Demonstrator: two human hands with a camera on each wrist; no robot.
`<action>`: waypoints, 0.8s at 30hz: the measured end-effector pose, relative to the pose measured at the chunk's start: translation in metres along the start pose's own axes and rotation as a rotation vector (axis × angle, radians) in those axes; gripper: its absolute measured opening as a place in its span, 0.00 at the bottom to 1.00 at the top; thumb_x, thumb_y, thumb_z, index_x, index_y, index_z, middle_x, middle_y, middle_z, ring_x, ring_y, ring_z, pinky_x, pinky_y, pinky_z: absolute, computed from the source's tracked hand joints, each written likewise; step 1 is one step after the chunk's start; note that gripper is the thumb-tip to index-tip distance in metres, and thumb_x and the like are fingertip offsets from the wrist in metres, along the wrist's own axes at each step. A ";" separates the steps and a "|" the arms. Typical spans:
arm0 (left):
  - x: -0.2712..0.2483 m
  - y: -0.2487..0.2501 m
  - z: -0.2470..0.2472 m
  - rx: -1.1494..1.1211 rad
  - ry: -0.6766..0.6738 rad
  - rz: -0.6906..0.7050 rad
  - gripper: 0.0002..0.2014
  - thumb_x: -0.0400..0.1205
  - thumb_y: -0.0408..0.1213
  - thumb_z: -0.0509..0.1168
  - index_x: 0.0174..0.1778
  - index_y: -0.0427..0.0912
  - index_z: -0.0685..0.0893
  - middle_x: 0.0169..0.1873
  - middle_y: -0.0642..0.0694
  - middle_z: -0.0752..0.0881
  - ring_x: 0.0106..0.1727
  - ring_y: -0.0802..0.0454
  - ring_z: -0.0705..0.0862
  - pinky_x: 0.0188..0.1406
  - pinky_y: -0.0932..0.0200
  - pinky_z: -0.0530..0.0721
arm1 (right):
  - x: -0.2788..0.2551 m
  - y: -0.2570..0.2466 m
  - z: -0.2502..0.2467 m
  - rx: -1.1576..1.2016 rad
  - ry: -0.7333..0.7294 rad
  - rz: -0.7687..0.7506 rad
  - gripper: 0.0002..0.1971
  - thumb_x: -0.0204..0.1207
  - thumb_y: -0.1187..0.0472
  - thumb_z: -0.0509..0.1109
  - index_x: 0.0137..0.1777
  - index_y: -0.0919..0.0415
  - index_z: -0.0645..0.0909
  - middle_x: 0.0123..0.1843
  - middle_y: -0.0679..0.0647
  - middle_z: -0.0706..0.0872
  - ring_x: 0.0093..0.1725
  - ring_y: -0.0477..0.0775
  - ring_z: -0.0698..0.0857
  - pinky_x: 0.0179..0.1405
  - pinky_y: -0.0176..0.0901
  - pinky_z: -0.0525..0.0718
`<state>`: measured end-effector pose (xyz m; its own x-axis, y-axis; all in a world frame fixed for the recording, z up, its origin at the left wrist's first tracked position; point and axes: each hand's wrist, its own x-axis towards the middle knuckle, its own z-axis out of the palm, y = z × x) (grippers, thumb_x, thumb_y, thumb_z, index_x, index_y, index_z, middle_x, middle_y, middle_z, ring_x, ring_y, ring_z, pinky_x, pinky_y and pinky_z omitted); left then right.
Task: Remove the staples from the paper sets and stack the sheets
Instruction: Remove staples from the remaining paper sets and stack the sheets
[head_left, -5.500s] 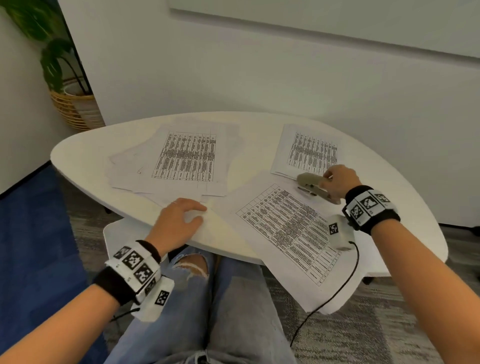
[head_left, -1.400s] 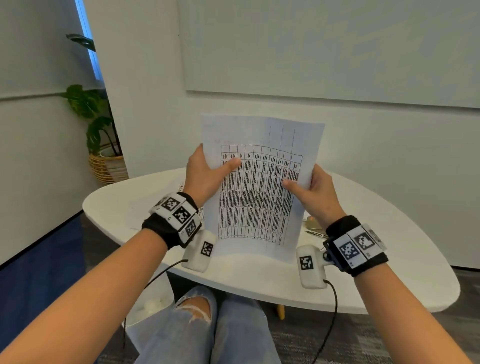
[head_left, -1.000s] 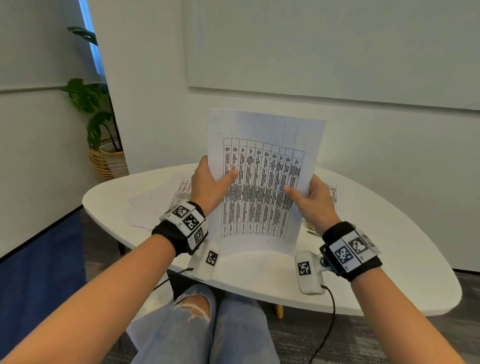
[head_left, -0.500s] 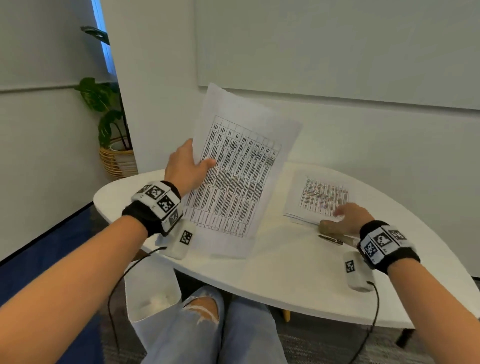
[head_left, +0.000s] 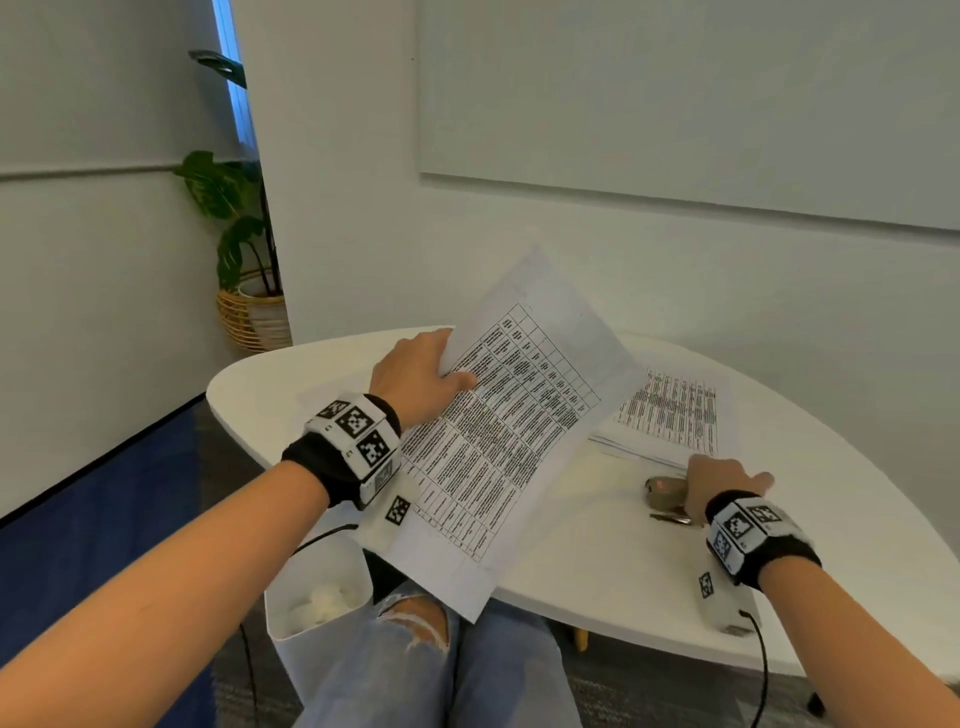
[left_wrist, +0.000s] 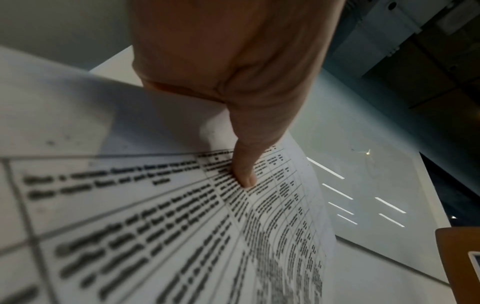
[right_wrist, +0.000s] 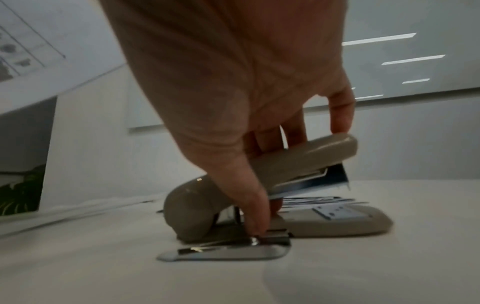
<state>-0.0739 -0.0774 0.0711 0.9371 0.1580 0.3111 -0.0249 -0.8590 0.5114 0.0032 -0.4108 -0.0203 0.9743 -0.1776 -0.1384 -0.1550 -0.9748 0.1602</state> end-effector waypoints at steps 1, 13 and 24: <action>-0.003 0.002 0.001 0.003 -0.013 0.007 0.23 0.78 0.52 0.69 0.67 0.48 0.77 0.56 0.48 0.86 0.56 0.46 0.84 0.51 0.53 0.81 | 0.001 0.002 0.003 0.057 0.001 -0.006 0.07 0.73 0.61 0.66 0.50 0.55 0.72 0.47 0.52 0.81 0.55 0.56 0.81 0.68 0.56 0.71; -0.031 0.019 0.038 0.225 -0.172 0.192 0.16 0.82 0.48 0.66 0.63 0.47 0.78 0.37 0.53 0.82 0.37 0.51 0.81 0.36 0.59 0.80 | -0.048 -0.018 -0.089 1.826 0.717 -0.039 0.19 0.72 0.50 0.74 0.56 0.54 0.70 0.46 0.50 0.82 0.41 0.47 0.83 0.43 0.41 0.84; -0.052 0.035 0.060 0.180 -0.275 0.255 0.14 0.81 0.49 0.67 0.59 0.47 0.78 0.36 0.51 0.82 0.39 0.48 0.82 0.35 0.59 0.75 | -0.062 -0.046 -0.085 2.227 0.459 0.010 0.18 0.77 0.41 0.65 0.51 0.56 0.81 0.45 0.50 0.85 0.42 0.48 0.85 0.46 0.42 0.83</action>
<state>-0.1023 -0.1449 0.0246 0.9674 -0.1865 0.1716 -0.2305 -0.9288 0.2901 -0.0362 -0.3436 0.0645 0.8821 -0.4662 0.0672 0.2813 0.4070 -0.8690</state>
